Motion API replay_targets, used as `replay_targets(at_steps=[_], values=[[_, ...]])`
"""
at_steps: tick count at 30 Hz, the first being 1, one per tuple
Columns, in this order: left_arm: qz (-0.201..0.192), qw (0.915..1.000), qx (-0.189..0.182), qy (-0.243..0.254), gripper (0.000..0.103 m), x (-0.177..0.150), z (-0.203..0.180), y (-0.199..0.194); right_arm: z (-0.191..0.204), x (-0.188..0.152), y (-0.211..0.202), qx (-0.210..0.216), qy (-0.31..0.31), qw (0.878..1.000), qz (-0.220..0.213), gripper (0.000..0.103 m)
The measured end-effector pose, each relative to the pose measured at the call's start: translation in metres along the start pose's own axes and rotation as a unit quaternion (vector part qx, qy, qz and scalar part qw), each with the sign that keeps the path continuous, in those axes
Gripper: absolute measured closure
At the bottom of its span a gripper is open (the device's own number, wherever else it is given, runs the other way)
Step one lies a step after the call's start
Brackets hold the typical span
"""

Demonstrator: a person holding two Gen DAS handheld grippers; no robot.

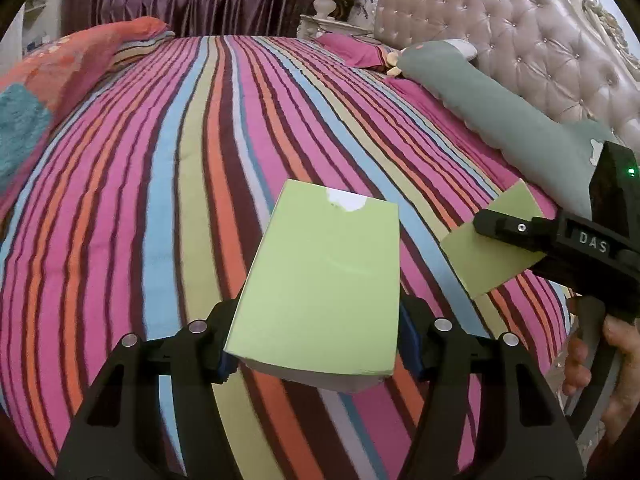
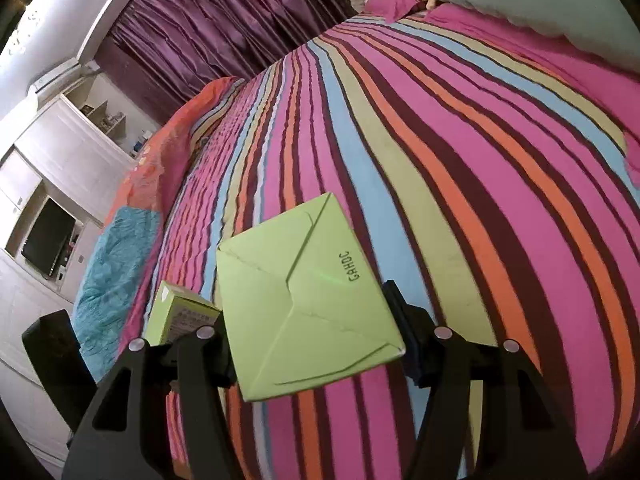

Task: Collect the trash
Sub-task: 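Carry the flat green box in the left gripper to the wastebasket while the right carries the cube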

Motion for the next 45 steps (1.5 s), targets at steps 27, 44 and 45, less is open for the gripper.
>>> replay_targets(at_steps=[27,44,45], values=[[0.023,0.9986,0.021,-0.043,0.043,-0.184,0.015,-0.130,0.027,-0.179,-0.084,0.026,0.015,0.999,0.027,0.046],[0.102,0.9921,0.024,-0.069,0.043,-0.291,0.003,-0.123,0.012,-0.276,-0.067,-0.004,0.035,0.992,0.122,0.046],[0.111,0.9909,0.023,-0.072,0.043,-0.297,0.002,-0.119,0.010,-0.281,-0.063,-0.007,0.035,0.991,0.132,0.046]])
Point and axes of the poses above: each gripper's, at about its wrist camera, not at the fingertips, and y roughly the way its jaws point, z to its left, x to its top, the point moved 4 cm from there along y, roughly the way its jaws point, and after that the axes turned 1 degree about -y, right-handed, at the moved point
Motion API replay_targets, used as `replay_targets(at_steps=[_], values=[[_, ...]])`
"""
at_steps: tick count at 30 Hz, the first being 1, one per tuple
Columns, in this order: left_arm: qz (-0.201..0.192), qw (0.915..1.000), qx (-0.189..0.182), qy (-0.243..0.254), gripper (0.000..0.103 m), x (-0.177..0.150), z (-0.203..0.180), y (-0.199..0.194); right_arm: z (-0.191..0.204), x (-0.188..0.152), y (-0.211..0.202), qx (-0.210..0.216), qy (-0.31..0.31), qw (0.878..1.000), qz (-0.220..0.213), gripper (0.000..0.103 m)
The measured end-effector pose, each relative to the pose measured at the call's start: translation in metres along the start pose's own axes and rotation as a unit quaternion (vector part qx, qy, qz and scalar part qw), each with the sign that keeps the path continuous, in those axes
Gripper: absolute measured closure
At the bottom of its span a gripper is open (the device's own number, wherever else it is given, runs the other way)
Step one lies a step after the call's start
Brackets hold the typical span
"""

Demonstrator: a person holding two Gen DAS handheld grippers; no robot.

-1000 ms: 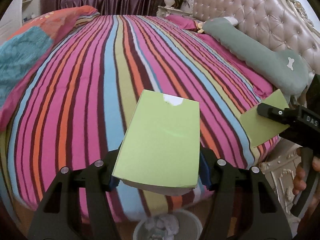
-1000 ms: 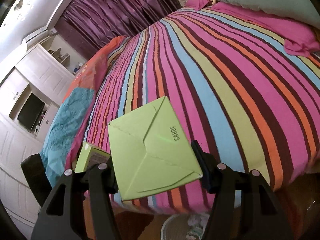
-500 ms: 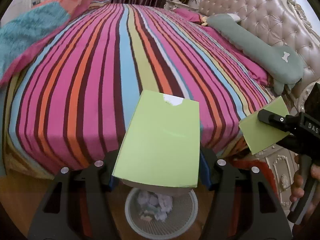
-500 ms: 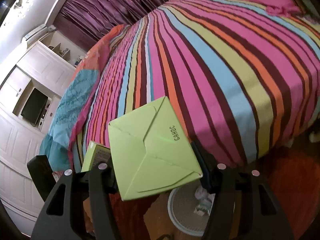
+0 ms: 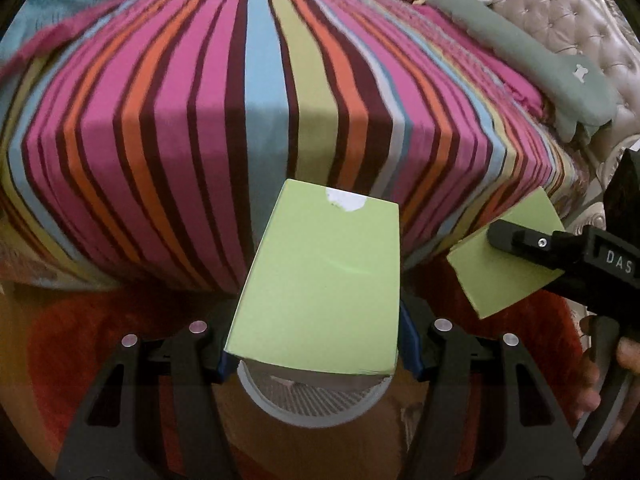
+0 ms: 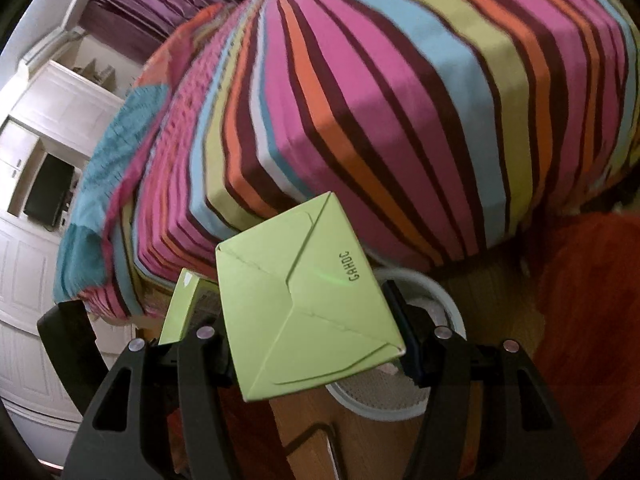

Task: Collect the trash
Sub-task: 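Carry the flat green box in the left gripper to the wastebasket while the right carries the cube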

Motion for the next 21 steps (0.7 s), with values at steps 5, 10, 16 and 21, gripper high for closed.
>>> replay_targets(at_steps=[5,10,16,21], values=[[0.050,0.9986,0.009,0.010,0.043,-0.019,-0.008,0.030,-0.015,-0.015,0.026,-0.020,0.013,0.999,0.048,0.046],[0.095,0.9950,0.025,0.017,0.043,-0.032,-0.009,0.059,-0.030,-0.029,0.051,-0.048,0.017,0.995,0.089,0.046],[0.139,0.9896,0.034,0.016,0.043,-0.040,-0.005,0.086,-0.047,-0.039,0.082,-0.077,0.026,0.988,0.135,0.046],[0.180,0.9828,0.038,0.011,0.043,-0.048,-0.005,0.112,-0.057,-0.046,0.106,-0.103,0.033,0.980,0.167,0.046]])
Point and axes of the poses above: each gripper's, at about its wrist camera, not at the fingertips, and y roughly the way its jaws point, z to its left, x to its top, the point moved 4 cm from there along y, roughly the way its jaws point, and after that the axes turned 1 degree about -y, right-handed, at the moved point
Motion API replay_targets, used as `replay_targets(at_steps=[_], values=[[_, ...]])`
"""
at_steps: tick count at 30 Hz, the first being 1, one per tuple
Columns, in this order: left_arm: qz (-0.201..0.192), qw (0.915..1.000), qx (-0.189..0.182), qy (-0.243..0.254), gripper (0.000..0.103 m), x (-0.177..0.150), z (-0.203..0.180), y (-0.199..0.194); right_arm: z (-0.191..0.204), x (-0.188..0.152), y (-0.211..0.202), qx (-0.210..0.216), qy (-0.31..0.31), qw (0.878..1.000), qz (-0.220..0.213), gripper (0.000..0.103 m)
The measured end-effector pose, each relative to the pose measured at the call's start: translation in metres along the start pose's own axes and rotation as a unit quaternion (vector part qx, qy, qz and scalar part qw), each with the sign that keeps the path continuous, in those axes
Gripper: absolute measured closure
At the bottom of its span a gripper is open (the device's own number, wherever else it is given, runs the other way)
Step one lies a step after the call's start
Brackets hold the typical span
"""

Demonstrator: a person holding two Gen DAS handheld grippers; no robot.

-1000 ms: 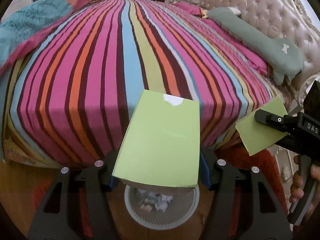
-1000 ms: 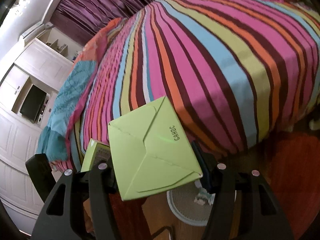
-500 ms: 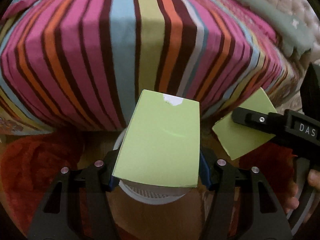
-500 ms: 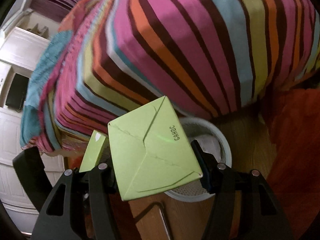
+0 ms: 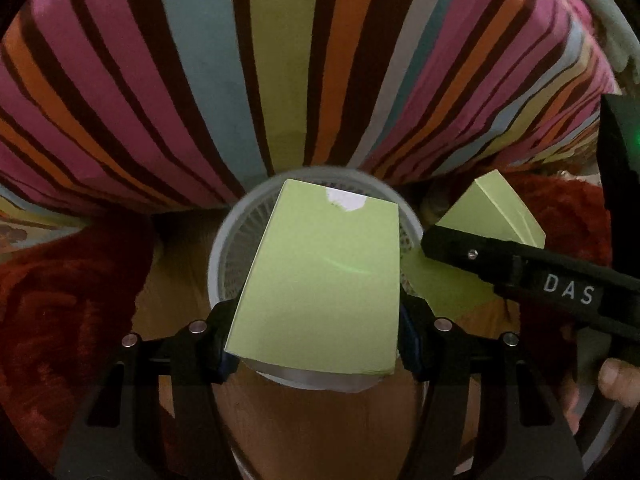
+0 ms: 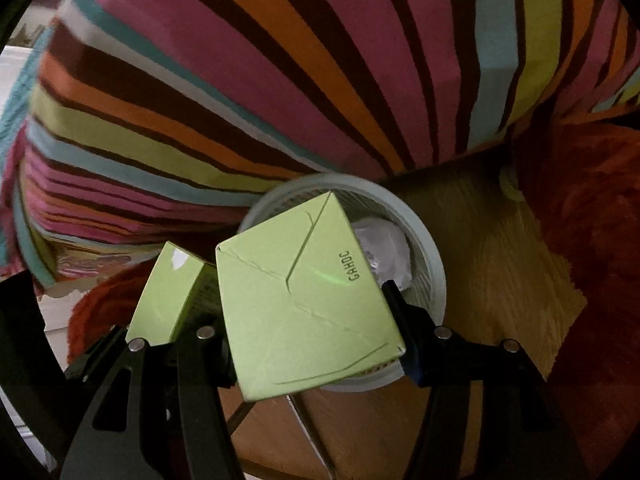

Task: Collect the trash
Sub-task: 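Carry the flat green box in the left gripper to the wastebasket while the right carries the cube, then open both grippers over the wastebasket to drop the two green boxes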

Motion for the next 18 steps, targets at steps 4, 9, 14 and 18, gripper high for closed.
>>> replay_targets(at_steps=[4,9,14,18], values=[[0.033,0.9994,-0.001,-0.011,0.043,0.001,-0.003,0.022,-0.001,0.001,0.019,-0.023,-0.002,0.999,0.024,0.046],[0.084,0.9962,0.015,-0.020,0.043,0.000,0.002,0.056,-0.004,0.000,0.042,-0.048,-0.005,0.998,0.048,0.046],[0.125,0.9912,0.020,-0.038,0.043,-0.007,0.012,0.085,-0.012,0.001,0.066,-0.064,-0.006,0.995,0.074,0.046],[0.151,0.9874,0.017,-0.043,0.042,-0.011,0.014,0.102,-0.015,0.001,0.084,-0.070,-0.003,0.993,0.092,0.046]])
Point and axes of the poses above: each gripper's, at about its wrist camera, not at the fingertips, and y roughly the way its jaws point, z to its left, x to its top, the point moved 4 cm from there along y, roughly the way its jaws point, and after that the axes turned 1 degree about -y, right-handed, at the moved point
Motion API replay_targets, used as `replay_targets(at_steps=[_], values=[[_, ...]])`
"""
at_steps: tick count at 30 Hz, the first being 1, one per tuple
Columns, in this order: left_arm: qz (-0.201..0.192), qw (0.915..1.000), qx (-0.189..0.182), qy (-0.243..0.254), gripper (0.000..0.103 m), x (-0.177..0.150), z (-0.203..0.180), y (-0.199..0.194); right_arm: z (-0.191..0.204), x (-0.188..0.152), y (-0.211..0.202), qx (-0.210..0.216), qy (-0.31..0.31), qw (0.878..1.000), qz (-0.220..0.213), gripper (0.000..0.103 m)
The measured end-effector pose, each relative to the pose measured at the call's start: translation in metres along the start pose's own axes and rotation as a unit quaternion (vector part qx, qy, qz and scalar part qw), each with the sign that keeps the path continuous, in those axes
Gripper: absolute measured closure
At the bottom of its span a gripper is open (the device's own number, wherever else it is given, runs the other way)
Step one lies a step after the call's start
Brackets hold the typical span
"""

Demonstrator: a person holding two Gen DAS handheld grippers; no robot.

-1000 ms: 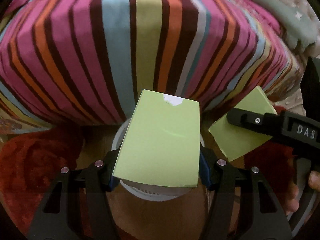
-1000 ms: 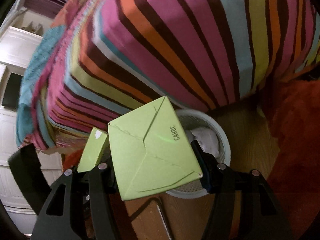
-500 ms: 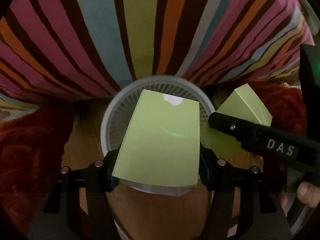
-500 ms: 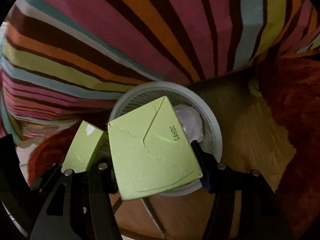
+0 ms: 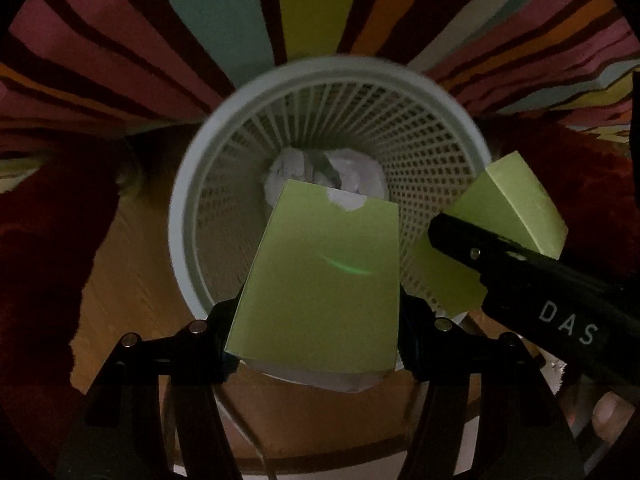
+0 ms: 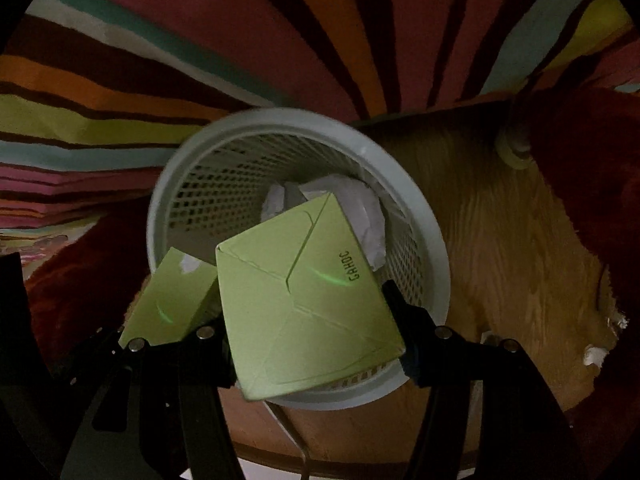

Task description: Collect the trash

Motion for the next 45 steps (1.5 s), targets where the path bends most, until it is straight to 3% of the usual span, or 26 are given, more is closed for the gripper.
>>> replay_targets(at_steps=[3,4,5,10,17,23,28,34,38,45], values=[[0.025,0.9996,-0.004,-0.013,0.040,0.000,0.004,0.012,-0.003,0.001,0.012,0.011,0.015,1.000,0.019,0.038],[0.033,0.9992,-0.002,-0.020,0.040,-0.002,0.007,0.016,-0.004,0.001,0.017,0.014,0.022,0.999,0.028,0.020],[0.044,0.9986,0.001,-0.027,0.040,-0.002,0.010,0.021,-0.006,-0.001,0.020,0.013,0.028,0.999,0.032,0.008],[0.044,0.9981,0.016,-0.040,0.030,-0.001,0.015,0.026,-0.016,-0.004,0.025,0.001,0.046,0.998,0.035,0.007],[-0.012,0.9992,0.022,-0.033,0.028,0.005,0.014,-0.003,-0.008,-0.001,0.003,-0.011,0.014,1.000,0.000,0.007],[-0.073,0.9967,0.034,-0.009,0.028,0.002,0.007,-0.043,0.002,-0.006,-0.057,-0.033,-0.028,0.996,-0.084,0.007],[-0.125,0.9919,0.024,-0.006,0.028,-0.007,0.004,-0.083,0.004,-0.011,-0.103,-0.027,-0.042,0.988,-0.143,0.007],[-0.214,0.9763,0.034,-0.007,0.028,-0.019,0.009,-0.138,0.005,-0.019,-0.153,-0.033,-0.053,0.974,-0.216,0.007],[-0.279,0.9590,0.051,-0.004,0.028,-0.028,0.011,-0.176,0.012,-0.028,-0.188,-0.035,-0.068,0.962,-0.263,0.007],[-0.355,0.9332,0.055,0.003,0.028,-0.040,0.003,-0.240,0.019,-0.036,-0.240,-0.029,-0.076,0.940,-0.331,0.007]])
Point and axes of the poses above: each gripper's, at about its wrist camera, not at the fingertips, and y roughly the way its jaws point, z to its left, x to its top, the point moved 4 cm from there along y, roughly the way its jaws point, and after that the axes turned 1 degree about -y, right-handed, at the moved point
